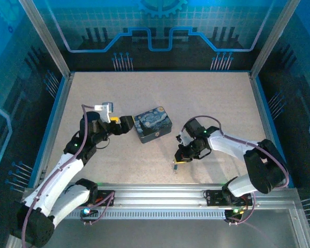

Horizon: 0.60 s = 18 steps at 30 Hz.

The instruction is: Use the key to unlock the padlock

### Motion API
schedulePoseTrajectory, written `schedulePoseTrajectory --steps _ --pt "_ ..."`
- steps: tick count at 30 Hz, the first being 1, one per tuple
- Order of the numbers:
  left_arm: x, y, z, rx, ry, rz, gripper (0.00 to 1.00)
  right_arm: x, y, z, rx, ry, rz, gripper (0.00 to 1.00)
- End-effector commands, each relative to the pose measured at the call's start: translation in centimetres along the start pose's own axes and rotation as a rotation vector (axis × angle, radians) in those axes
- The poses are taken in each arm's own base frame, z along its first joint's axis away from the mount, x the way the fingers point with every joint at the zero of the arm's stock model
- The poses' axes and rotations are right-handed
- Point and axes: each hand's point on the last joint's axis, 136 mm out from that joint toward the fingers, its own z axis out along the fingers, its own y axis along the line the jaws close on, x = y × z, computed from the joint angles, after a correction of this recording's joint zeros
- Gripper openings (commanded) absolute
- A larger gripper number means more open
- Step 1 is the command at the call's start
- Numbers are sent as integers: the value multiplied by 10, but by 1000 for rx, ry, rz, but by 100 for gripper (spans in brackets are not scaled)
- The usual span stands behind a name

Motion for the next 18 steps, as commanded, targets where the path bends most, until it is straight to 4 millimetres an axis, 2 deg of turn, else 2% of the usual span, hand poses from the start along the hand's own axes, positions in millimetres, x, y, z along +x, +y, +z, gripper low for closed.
schedulePoseTrajectory --steps 1,4,9,13,18 --pt "1 9 -4 -39 -10 40 99 -16 6 4 -3 -34 -25 0" --pt "2 8 -6 -41 -6 48 99 -23 1 9 15 -50 -24 0" --pt "1 8 -7 -39 -9 52 99 -28 -4 11 36 -52 -25 5" --pt "-1 5 -8 -33 -11 51 99 -30 -8 5 83 -59 -36 12" --pt "-6 2 -10 -32 -18 59 99 -34 -5 -14 122 -91 -73 26"
